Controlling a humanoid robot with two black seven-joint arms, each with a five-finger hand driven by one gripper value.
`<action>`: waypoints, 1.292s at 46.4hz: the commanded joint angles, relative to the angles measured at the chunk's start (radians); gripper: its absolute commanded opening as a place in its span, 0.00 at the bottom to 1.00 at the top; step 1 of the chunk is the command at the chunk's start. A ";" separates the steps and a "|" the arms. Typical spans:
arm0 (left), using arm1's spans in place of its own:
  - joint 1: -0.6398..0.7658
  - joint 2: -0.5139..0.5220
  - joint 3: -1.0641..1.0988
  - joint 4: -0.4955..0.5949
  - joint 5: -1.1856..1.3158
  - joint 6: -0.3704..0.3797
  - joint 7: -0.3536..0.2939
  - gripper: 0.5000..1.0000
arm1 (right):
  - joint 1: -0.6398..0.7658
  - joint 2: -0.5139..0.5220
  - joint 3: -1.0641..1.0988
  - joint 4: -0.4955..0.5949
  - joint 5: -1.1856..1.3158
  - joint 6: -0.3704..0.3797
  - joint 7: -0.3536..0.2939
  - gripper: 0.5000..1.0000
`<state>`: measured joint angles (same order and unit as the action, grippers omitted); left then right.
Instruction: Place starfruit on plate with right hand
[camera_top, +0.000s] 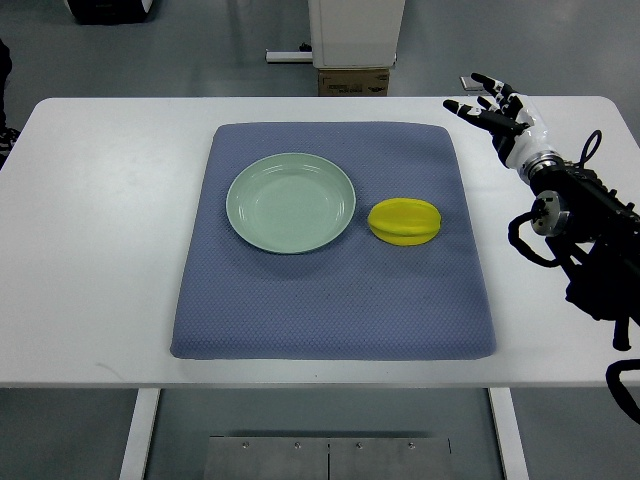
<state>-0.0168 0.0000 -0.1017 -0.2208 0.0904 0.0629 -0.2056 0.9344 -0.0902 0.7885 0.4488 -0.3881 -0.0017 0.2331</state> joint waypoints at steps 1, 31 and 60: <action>0.000 0.000 0.000 0.000 0.000 0.000 0.000 1.00 | 0.003 0.000 0.000 0.001 0.000 0.000 0.000 1.00; 0.000 0.000 -0.001 0.000 0.000 0.000 0.000 1.00 | 0.011 -0.014 -0.005 0.001 0.002 -0.001 0.002 1.00; 0.000 0.000 0.001 0.000 0.000 0.000 0.000 1.00 | 0.004 -0.072 -0.084 0.116 -0.006 0.124 0.002 1.00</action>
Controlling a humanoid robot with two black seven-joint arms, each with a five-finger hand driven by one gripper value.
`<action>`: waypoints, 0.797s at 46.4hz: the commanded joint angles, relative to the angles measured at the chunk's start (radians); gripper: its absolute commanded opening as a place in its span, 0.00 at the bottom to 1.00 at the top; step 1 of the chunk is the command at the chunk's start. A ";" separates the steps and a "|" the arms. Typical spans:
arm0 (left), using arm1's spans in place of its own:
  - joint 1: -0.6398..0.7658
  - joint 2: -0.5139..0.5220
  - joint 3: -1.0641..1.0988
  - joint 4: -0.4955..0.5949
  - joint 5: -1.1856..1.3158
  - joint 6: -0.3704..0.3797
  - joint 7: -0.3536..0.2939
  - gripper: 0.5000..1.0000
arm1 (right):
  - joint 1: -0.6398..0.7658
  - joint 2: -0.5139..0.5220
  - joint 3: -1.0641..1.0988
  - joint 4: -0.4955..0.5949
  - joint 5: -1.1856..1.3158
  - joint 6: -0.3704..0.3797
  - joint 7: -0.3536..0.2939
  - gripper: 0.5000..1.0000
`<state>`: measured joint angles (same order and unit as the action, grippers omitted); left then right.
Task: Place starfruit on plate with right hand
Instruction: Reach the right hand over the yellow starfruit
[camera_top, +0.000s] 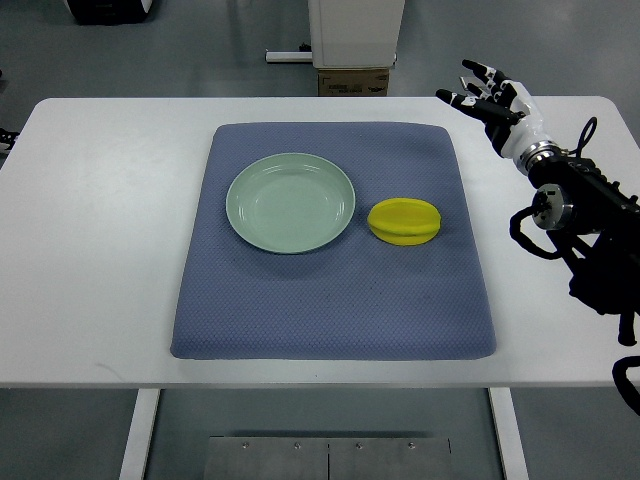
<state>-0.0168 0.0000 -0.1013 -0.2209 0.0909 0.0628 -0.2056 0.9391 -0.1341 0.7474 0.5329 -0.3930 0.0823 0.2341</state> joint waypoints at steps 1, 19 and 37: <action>0.000 0.000 -0.001 0.000 0.001 -0.001 0.000 1.00 | 0.000 -0.041 -0.063 0.045 -0.001 0.054 0.002 1.00; 0.000 0.000 -0.001 0.000 0.000 0.000 0.000 1.00 | 0.003 -0.130 -0.273 0.220 -0.156 0.117 0.062 1.00; 0.000 0.000 -0.001 0.000 0.000 0.000 0.000 1.00 | 0.009 -0.131 -0.398 0.248 -0.329 0.120 0.162 0.99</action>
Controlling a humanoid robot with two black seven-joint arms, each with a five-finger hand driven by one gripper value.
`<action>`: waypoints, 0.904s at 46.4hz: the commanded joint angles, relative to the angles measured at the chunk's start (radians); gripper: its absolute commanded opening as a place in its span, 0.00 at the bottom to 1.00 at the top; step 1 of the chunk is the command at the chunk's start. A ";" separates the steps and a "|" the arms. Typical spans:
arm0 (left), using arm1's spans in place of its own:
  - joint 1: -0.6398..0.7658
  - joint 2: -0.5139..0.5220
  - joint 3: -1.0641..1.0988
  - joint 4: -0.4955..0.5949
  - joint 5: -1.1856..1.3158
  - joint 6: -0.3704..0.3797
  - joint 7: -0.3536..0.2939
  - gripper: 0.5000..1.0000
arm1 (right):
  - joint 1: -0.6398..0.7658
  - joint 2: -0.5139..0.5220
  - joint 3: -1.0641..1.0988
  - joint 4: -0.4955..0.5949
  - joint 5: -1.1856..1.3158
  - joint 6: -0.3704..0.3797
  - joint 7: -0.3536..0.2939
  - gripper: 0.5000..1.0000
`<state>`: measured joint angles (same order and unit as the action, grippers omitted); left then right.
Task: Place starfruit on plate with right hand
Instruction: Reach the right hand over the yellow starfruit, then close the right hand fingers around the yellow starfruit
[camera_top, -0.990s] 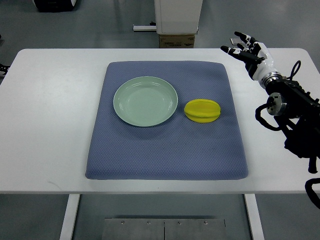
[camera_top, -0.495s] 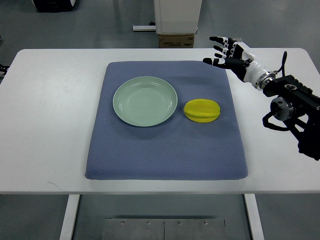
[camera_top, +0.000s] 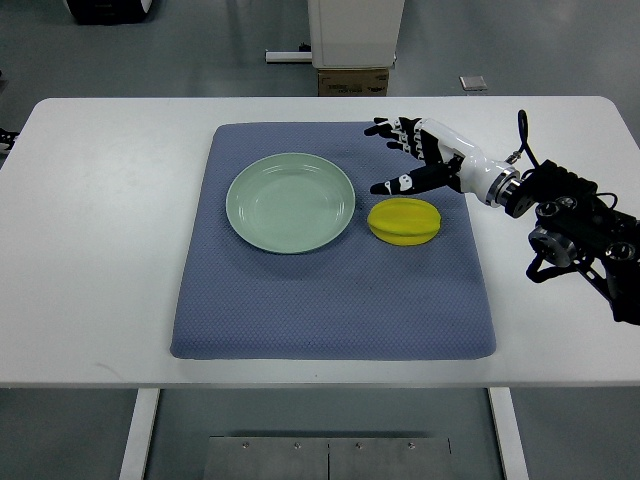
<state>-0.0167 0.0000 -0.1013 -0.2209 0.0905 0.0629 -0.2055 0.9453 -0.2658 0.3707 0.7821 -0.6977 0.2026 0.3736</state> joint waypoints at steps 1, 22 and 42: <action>0.000 0.000 0.000 0.000 0.000 0.000 0.000 1.00 | 0.004 0.000 -0.029 -0.001 -0.032 -0.002 0.030 0.99; 0.000 0.000 0.000 0.000 0.000 0.000 0.000 1.00 | 0.020 -0.021 -0.151 -0.007 -0.062 -0.018 0.110 0.97; 0.000 0.000 -0.001 0.000 0.000 0.000 0.000 1.00 | 0.012 -0.012 -0.254 -0.115 -0.066 -0.055 0.166 0.96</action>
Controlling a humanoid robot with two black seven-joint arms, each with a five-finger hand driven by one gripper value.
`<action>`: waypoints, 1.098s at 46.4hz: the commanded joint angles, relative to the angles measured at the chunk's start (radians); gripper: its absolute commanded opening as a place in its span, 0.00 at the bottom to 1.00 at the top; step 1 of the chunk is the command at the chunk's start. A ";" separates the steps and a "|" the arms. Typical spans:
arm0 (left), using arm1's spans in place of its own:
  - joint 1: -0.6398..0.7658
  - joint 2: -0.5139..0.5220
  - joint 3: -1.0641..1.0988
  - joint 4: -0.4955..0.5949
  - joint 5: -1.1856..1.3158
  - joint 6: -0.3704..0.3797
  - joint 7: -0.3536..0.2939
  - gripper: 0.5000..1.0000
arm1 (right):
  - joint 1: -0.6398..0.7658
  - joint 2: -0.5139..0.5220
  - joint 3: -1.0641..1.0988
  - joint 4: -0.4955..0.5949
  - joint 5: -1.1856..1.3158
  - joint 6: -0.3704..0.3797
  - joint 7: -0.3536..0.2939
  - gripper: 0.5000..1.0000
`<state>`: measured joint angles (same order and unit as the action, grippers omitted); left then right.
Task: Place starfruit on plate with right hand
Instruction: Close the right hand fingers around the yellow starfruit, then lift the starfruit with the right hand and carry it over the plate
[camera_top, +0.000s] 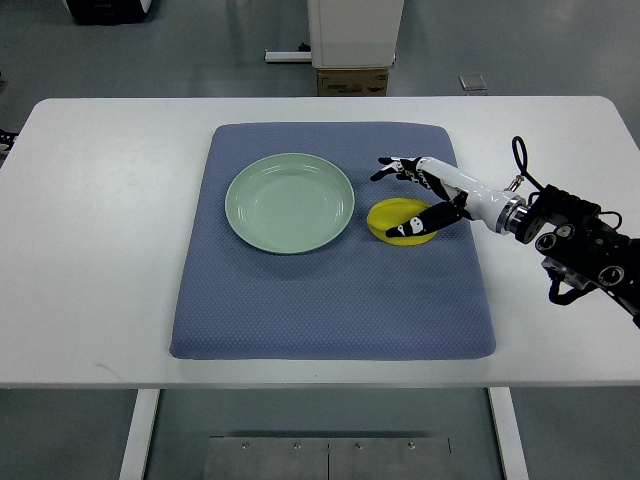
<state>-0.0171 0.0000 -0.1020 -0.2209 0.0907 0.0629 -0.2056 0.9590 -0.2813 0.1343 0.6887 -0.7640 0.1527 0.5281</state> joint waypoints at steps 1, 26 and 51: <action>0.000 0.000 -0.001 0.000 0.000 0.000 0.000 1.00 | -0.002 0.004 -0.021 -0.026 0.000 -0.007 0.015 0.97; 0.000 0.000 0.001 0.000 0.000 0.000 0.000 1.00 | -0.012 0.011 -0.062 -0.052 0.002 -0.015 0.043 0.74; 0.000 0.000 0.001 0.000 0.000 0.000 0.000 1.00 | 0.010 0.013 -0.053 -0.051 0.011 -0.024 0.030 0.00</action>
<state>-0.0168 0.0000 -0.1018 -0.2209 0.0906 0.0627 -0.2056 0.9591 -0.2684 0.0759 0.6366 -0.7582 0.1287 0.5590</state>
